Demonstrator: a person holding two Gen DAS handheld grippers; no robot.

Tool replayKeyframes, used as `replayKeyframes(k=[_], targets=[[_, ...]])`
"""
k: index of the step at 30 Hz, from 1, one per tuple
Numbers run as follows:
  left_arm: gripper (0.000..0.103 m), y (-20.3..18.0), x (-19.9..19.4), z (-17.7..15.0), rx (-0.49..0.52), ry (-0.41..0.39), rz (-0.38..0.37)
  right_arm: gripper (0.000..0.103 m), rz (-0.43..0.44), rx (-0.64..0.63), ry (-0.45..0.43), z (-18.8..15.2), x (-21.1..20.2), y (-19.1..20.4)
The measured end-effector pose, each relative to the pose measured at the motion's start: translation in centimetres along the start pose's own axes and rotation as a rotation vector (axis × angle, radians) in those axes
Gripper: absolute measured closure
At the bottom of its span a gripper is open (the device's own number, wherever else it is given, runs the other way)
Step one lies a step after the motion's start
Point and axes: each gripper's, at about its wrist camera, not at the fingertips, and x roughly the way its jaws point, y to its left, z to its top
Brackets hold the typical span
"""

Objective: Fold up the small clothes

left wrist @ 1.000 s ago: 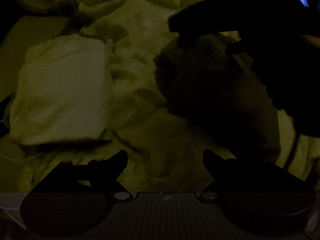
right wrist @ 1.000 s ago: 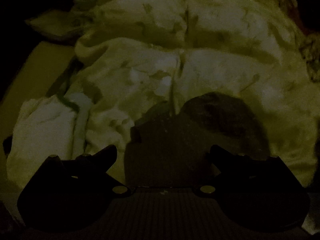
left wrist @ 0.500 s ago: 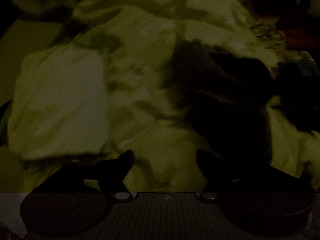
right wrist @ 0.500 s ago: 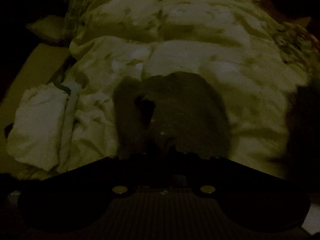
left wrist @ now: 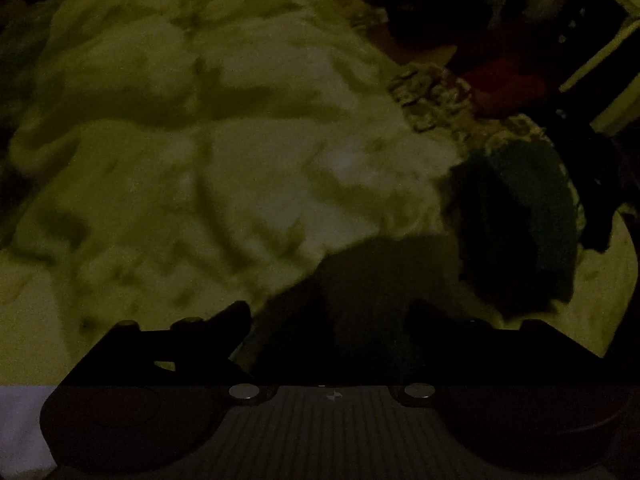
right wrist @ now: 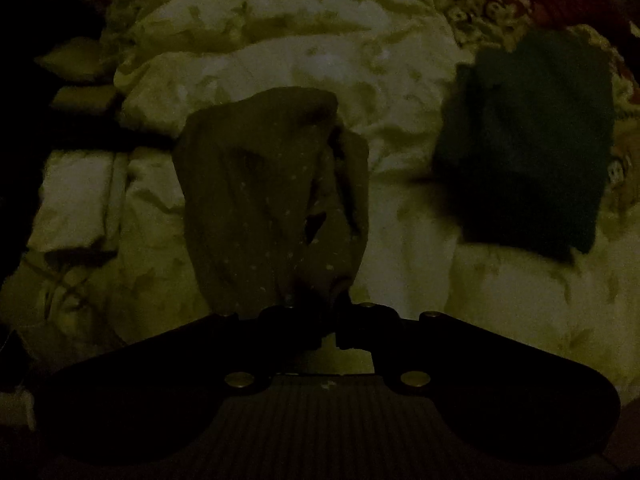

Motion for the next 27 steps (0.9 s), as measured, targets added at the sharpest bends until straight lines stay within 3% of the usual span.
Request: replayKeyframes(k=[3, 6, 7, 10, 15, 23, 24, 25, 27], targets=[[0.000, -1.6, 3.1, 1.9, 0.038, 0.033, 0.025, 0.095, 0.012, 0.024, -0.001, -0.5, 0.1, -0.4], [0.000, -3.1, 5.6, 2.3, 0.122, 0.121, -0.063, 0.095, 0.015, 0.047, 0.002, -0.9, 0.2, -1.2], [0.019, -3.6, 6.0, 2.0, 0.149, 0.152, -0.065, 0.095, 0.014, 0.059, -0.001, -0.9, 0.2, -1.5], [0.029, -4.3, 4.5, -0.1, 0.159, 0.144, -0.062, 0.095, 0.008, 0.122, 0.004, -1.2, 0.0, -3.1], [0.031, -3.3, 0.0, -5.3, 0.092, 0.181, -0.094, 0.095, 0.000, 0.237, 0.030, -1.6, 0.4, -6.0], [0.029, -3.5, 0.8, -14.2, 0.111, 0.425, -0.125, 0.079, -0.033, 0.247, 0.103, -1.6, 2.1, -6.9], [0.014, -3.7, 1.2, -14.7, 0.105, 0.435, -0.129, 0.079, -0.036, 0.234, 0.101, -1.5, 2.0, -6.8], [0.006, -3.8, 1.5, -15.2, 0.095, 0.447, -0.128, 0.077, -0.040, 0.219, 0.101, -1.3, 2.0, -6.6], [0.000, -3.9, 2.2, -15.6, 0.080, 0.470, -0.124, 0.068, -0.055, 0.187, 0.090, -1.0, 1.9, -6.3]])
